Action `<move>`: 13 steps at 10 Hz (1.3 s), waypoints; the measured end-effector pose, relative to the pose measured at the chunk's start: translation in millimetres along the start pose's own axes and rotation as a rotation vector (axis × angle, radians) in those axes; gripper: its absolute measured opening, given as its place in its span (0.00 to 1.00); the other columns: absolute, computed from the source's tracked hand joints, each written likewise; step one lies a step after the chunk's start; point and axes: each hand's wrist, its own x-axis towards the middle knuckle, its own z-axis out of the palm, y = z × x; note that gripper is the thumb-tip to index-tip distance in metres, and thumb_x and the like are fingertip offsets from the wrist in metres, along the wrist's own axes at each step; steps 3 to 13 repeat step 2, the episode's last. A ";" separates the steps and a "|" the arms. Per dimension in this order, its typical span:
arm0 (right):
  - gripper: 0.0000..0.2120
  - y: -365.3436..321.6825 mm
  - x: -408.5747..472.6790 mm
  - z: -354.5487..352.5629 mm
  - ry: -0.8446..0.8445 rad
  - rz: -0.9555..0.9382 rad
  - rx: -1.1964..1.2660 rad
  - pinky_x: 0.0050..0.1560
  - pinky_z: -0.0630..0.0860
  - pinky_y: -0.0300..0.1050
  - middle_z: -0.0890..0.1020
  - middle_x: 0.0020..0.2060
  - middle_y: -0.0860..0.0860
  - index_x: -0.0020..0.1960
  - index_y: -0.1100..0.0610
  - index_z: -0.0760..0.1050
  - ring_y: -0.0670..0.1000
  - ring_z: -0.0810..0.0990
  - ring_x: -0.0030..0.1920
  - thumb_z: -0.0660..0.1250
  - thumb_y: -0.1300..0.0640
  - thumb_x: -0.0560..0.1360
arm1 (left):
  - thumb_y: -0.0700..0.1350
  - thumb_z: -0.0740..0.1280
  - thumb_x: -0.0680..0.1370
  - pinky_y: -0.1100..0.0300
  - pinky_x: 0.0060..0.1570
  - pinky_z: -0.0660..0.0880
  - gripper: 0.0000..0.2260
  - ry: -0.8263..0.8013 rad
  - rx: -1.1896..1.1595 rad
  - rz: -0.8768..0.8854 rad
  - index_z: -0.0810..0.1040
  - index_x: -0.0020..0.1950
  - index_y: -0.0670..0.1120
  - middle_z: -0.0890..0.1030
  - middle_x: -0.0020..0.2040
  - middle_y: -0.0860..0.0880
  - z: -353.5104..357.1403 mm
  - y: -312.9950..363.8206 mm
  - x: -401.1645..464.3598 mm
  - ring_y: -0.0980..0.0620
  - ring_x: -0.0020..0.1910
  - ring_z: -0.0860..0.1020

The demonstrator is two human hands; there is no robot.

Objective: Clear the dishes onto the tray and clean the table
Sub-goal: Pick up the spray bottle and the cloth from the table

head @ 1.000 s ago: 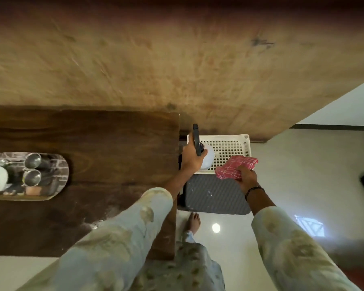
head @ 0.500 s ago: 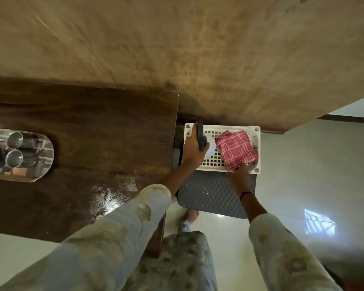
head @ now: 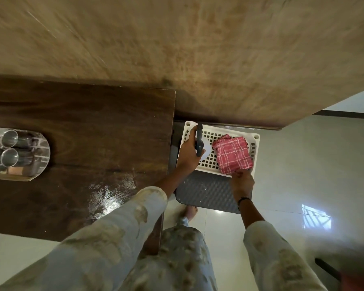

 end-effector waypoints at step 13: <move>0.08 3.6 -13.9 -3.5 0.071 -0.037 0.044 0.48 0.71 0.45 0.81 0.48 0.62 0.49 0.65 0.77 0.61 0.78 0.50 0.61 0.63 0.77 | 0.37 0.70 0.74 0.54 0.57 0.73 0.38 -0.066 0.033 0.057 0.51 0.77 0.46 0.76 0.65 0.39 -8.5 -6.2 -1.9 0.41 0.62 0.76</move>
